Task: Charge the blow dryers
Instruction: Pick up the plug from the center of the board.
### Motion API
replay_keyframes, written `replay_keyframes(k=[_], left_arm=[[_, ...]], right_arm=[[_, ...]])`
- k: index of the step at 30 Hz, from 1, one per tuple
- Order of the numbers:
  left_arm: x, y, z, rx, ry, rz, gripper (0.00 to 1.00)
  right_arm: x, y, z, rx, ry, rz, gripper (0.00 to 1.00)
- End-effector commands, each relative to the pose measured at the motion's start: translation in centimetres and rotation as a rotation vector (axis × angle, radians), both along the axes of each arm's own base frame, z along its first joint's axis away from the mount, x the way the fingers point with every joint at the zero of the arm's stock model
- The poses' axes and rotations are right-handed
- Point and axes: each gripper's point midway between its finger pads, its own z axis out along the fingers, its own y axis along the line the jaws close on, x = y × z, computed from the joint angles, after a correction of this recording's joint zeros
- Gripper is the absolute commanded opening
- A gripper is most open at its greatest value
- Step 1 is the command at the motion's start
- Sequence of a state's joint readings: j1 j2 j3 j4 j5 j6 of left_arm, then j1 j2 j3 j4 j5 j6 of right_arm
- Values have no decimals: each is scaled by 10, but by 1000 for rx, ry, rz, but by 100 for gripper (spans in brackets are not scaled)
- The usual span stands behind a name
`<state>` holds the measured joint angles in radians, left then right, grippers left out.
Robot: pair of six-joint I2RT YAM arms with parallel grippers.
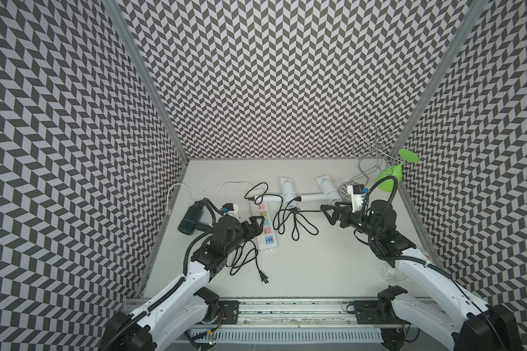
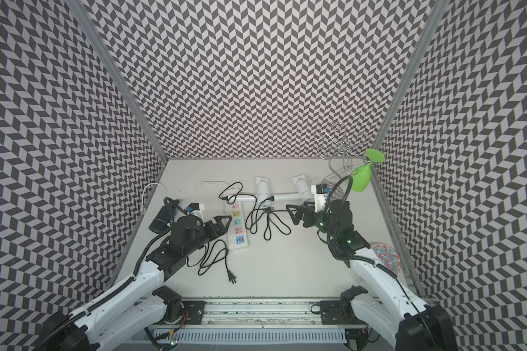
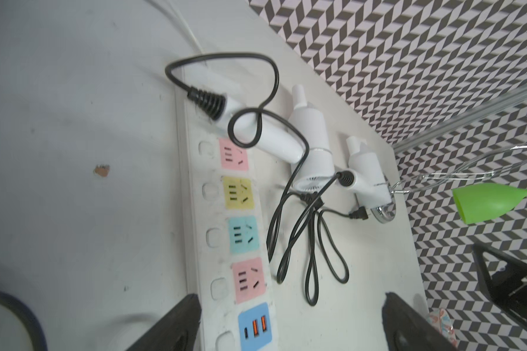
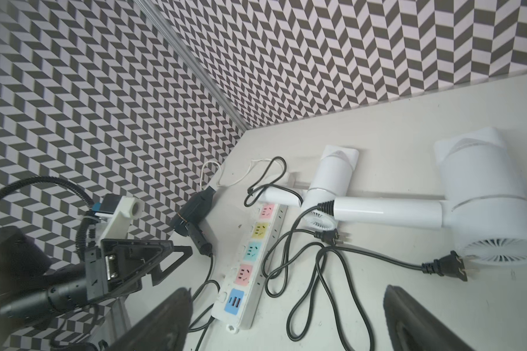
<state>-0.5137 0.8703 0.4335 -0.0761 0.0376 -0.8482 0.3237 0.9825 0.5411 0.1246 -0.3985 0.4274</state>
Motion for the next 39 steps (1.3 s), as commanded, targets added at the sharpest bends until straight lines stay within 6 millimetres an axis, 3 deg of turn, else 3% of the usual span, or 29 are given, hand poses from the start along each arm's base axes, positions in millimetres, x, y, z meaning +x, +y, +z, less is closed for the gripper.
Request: replay_keyframes(k=[1,8,12,15,26,29,33,39], left_arm=[[-23,12,-25,70,140,45,94],[-58,21,-36,144,273,42,89],[-72,20,-58,164,358,30,83],[-77,15,-77,172,428,23,75],[-83,-1,-115,309,578,39,52],[-89,-3,-123,331,604,39,51],[-89,-3,-121,334,592,50,55],[-68,7,-79,378,471,109,67]], right_arm=[[0,-8,-23,-43,28,-43,99],[4,-8,-36,-47,44,-65,99],[5,-4,-42,-67,68,-48,99],[4,-4,-43,-70,69,-53,99],[3,-4,-44,-73,67,-54,99],[3,-4,-45,-75,68,-54,99],[3,-4,-47,-76,73,-55,99],[2,-2,-46,-69,73,-42,99]])
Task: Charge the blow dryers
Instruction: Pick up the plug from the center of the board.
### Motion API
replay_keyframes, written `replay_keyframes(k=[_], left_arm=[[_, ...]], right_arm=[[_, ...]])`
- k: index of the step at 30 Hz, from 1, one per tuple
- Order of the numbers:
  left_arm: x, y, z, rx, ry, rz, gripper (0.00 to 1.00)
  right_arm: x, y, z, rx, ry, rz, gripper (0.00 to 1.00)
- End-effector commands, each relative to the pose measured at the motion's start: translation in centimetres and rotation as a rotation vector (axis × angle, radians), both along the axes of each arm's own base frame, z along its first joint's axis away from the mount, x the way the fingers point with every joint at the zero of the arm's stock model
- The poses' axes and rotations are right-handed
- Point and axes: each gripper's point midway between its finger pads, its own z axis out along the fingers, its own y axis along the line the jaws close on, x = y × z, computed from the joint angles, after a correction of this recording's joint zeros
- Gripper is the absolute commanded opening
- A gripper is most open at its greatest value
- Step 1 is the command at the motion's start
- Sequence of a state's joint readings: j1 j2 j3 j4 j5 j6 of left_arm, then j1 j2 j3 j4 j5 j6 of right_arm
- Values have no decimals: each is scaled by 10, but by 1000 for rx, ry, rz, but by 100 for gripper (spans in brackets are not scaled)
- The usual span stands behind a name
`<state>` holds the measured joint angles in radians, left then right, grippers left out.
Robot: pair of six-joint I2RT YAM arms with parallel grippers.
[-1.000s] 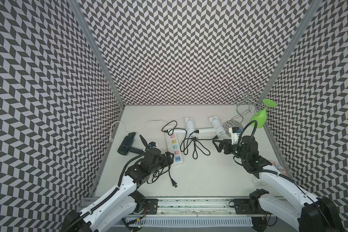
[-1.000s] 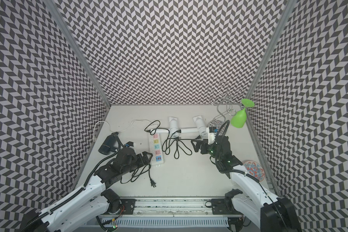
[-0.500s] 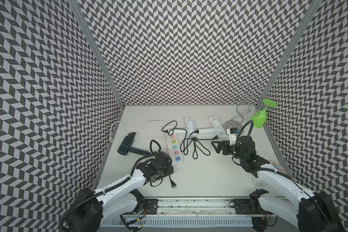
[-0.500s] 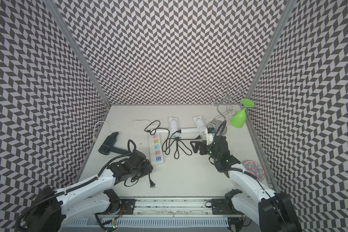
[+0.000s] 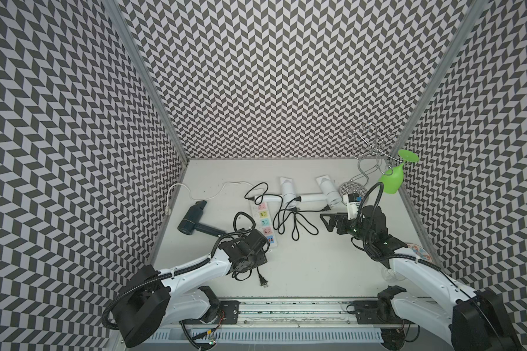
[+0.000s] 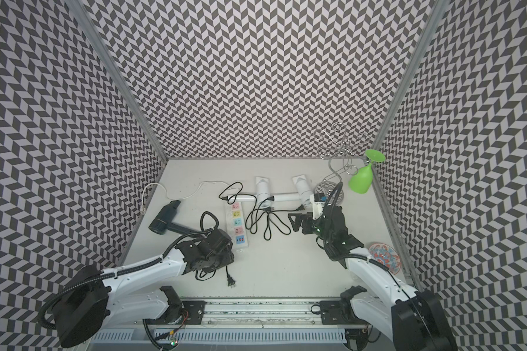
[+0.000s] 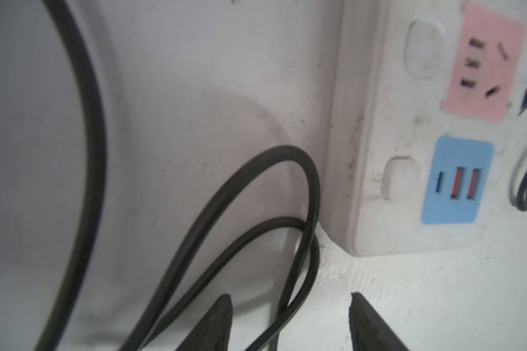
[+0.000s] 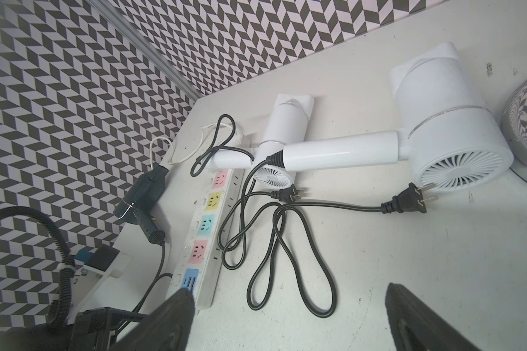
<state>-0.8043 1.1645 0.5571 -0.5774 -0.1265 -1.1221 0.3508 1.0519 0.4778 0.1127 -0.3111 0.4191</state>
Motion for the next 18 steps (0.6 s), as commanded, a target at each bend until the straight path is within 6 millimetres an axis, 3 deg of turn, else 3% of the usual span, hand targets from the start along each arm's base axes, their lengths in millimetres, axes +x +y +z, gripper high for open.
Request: replay_keyframes(k=[1,8,14,18], left_arm=[[19,10,37,49,-105,52,68],[12,5,66,-10,-85,54,78],[-6,6,63,19,39,53,77],[-18,-3,43,-43,91,47,72]], right_arm=[[3,3,10,16,-47,7,99],[3,4,11,18,-47,11,99],[2,5,12,25,-47,19,99],[1,6,11,31,-42,25,99]])
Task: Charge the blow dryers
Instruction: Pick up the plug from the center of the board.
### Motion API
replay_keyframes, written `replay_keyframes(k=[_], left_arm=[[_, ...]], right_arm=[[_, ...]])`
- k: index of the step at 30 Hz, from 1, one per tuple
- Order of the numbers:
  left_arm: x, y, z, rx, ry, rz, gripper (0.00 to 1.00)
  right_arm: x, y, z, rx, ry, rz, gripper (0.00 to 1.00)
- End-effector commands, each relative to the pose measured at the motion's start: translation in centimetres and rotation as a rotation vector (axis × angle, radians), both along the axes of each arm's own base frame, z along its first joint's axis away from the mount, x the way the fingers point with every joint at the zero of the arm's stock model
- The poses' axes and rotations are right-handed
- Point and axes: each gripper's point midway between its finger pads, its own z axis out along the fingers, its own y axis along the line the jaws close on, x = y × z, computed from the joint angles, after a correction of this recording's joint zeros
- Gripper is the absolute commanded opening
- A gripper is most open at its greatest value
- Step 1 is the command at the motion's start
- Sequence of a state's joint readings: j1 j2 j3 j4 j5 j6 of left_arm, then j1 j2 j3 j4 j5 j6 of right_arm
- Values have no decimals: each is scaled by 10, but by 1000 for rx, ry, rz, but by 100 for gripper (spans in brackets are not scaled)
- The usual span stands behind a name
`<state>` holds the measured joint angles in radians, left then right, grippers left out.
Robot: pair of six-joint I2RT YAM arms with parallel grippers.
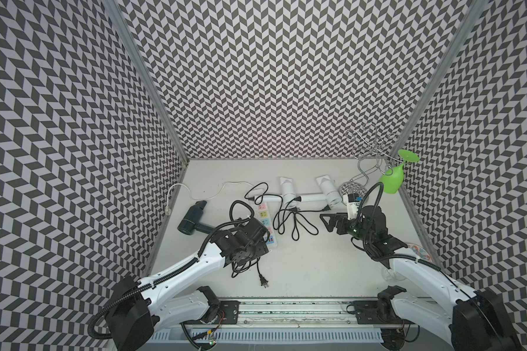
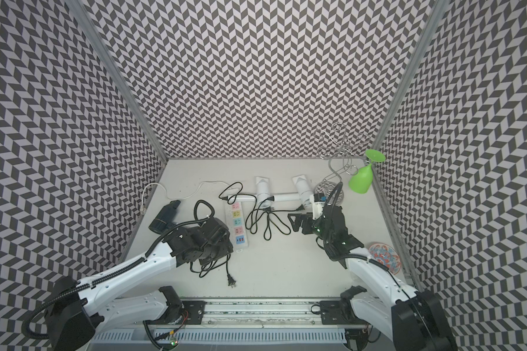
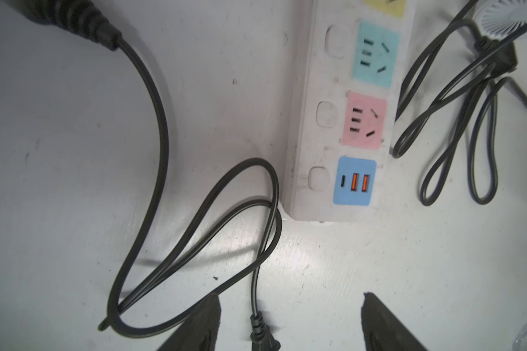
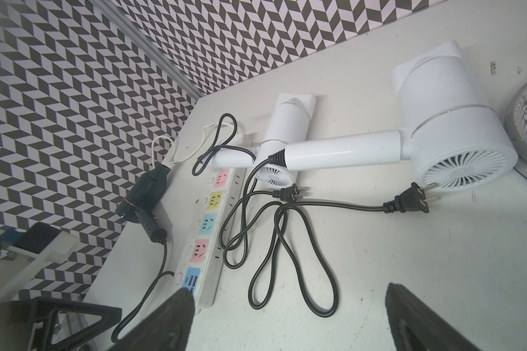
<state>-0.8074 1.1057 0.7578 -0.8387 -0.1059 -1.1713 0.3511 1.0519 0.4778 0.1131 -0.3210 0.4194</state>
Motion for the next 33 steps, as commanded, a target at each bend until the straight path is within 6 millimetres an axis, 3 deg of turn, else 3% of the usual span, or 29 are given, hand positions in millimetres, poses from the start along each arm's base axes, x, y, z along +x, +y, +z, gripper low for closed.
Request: replay_keyframes(k=[1,6,16,25,33], left_arm=[[-18,-1,-21,-34,77,14,71],[-23,1,-49,-31,108,31,68],[-10,-7,-67,16,116,19,63],[-16,21,-84,151,125,75,53],[-10,28,-95,233,125,83,39]], right_arm=[[2,5,9,26,-40,17,99],[3,5,6,21,-34,13,99],[5,5,2,16,-25,9,99],[5,5,1,17,-21,12,100],[5,6,1,18,-21,13,100]])
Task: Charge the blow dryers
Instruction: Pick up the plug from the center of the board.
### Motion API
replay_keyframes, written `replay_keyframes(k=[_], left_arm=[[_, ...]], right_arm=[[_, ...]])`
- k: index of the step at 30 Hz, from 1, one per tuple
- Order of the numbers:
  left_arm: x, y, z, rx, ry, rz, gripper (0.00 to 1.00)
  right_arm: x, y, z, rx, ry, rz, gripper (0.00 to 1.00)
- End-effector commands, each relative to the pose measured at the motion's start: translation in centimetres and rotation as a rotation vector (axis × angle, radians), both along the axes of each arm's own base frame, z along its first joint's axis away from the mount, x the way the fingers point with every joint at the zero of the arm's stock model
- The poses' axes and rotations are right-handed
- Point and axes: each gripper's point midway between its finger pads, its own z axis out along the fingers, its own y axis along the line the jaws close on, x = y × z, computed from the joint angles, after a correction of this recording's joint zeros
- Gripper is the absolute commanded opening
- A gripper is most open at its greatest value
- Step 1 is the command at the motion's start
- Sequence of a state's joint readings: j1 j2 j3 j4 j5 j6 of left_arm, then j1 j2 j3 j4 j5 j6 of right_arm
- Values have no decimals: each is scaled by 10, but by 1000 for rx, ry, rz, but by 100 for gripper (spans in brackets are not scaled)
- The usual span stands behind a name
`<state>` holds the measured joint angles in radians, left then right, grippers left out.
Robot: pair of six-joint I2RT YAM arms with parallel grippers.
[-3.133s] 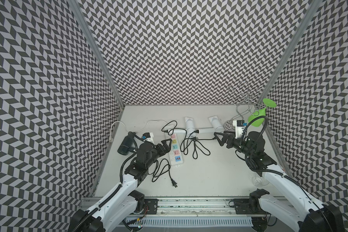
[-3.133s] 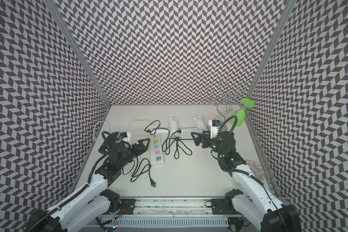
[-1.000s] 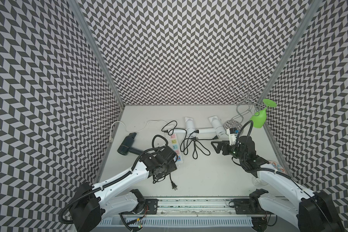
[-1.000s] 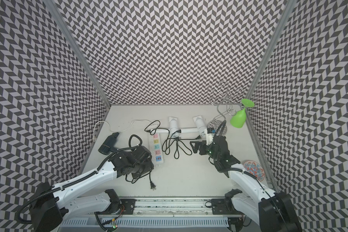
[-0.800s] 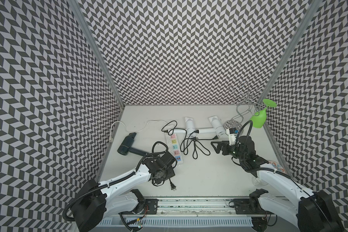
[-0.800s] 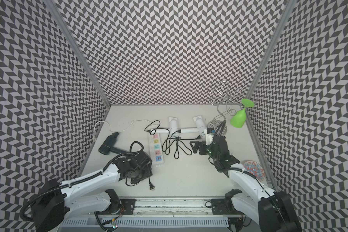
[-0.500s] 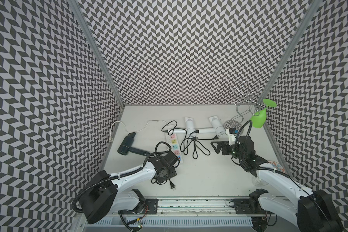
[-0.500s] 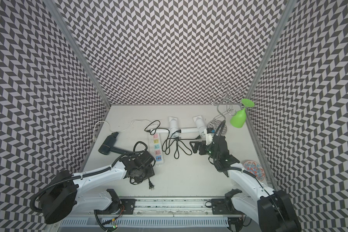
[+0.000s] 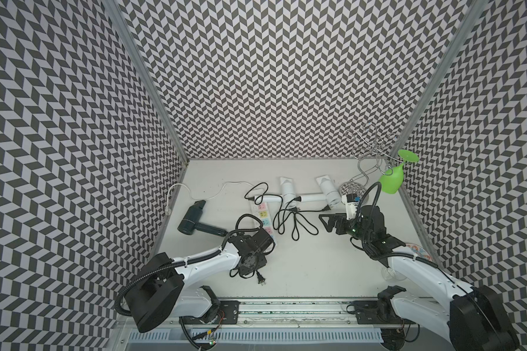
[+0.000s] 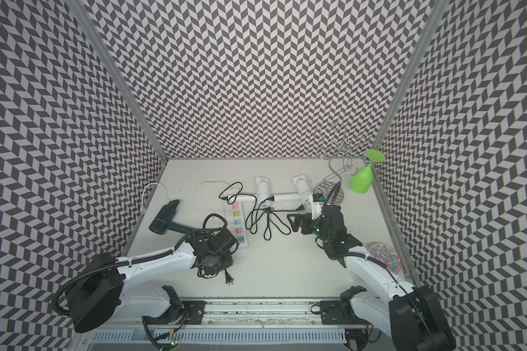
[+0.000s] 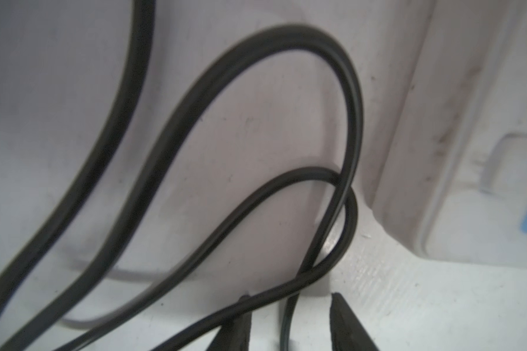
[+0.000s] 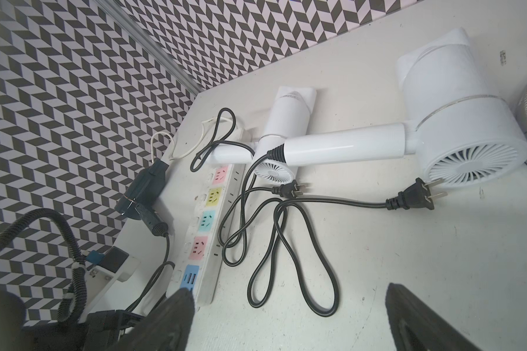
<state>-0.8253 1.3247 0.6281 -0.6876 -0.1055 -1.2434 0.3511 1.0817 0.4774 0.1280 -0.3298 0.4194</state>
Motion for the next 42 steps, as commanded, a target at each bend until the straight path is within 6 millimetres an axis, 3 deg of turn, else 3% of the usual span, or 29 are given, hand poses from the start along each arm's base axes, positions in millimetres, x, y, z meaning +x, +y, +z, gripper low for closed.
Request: replay_keyframes(k=[1,6,10,17,21,25,33,42], left_arm=[[5,20,-19,124,-16,23,37],[8,20,-29,150,-9,20,18],[13,25,-19,178,-45,25,1],[33,38,29,202,-219,40,0],[47,37,67,148,-370,16,0],[61,33,110,56,-552,0,0],[71,26,183,-125,-854,-31,0],[62,23,223,-301,-994,-37,0]], right_arm=[[3,4,7,20,-33,6,100],[3,3,8,17,-38,2,100],[3,3,8,15,-39,4,99],[-6,20,14,63,-49,112,99],[-21,44,23,118,-69,250,99],[-41,75,28,188,-50,431,88],[-89,150,38,292,44,797,81],[-116,200,71,411,55,992,77]])
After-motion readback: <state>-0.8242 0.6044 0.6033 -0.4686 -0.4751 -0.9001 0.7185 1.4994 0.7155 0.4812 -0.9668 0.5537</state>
